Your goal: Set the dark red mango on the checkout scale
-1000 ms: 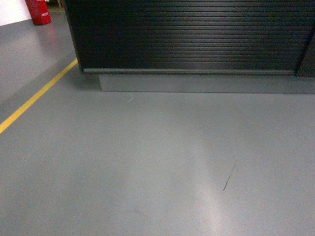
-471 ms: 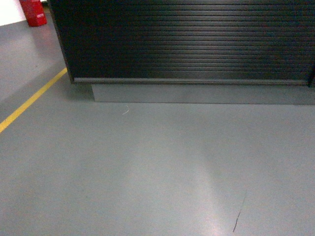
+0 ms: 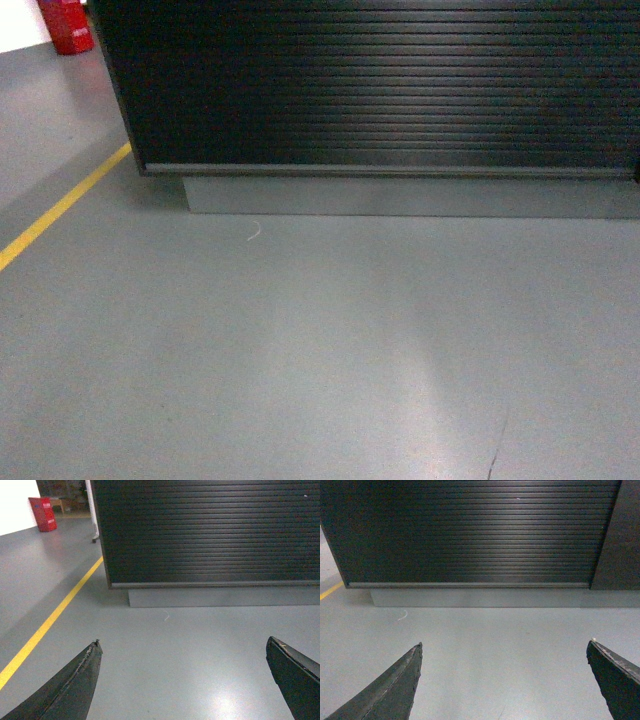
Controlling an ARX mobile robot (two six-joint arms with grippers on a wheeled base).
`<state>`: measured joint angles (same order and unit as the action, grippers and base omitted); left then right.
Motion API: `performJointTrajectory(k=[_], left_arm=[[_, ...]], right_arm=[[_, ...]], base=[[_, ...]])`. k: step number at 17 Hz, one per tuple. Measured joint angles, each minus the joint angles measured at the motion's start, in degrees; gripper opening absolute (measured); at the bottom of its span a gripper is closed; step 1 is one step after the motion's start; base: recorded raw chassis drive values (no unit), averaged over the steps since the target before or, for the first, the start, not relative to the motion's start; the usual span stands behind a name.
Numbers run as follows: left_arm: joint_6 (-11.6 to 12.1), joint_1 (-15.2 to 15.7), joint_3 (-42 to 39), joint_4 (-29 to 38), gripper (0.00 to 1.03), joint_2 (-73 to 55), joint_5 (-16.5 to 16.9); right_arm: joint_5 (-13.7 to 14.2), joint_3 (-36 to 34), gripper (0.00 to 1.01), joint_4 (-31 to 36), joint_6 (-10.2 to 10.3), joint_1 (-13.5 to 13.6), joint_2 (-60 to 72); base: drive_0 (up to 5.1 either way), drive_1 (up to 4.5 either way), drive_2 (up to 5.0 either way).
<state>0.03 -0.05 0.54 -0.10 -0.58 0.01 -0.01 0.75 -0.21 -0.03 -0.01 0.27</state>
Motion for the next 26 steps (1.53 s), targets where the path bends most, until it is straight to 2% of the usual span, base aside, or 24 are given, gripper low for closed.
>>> performJointTrajectory(k=[12, 26], left_arm=[[0.0, 0.0, 0.0, -0.2, 0.98, 0.0, 0.0], [0.0, 0.0, 0.0, -0.1, 0.98, 0.0, 0.0]], right_arm=[[0.0, 0.0, 0.98, 0.0, 0.0, 0.0, 0.0], [0.0, 0.0, 0.98, 0.0, 0.0, 0.0, 0.0]], base=[[0.0, 3.99, -3.9], [0.0, 2.03, -2.1]])
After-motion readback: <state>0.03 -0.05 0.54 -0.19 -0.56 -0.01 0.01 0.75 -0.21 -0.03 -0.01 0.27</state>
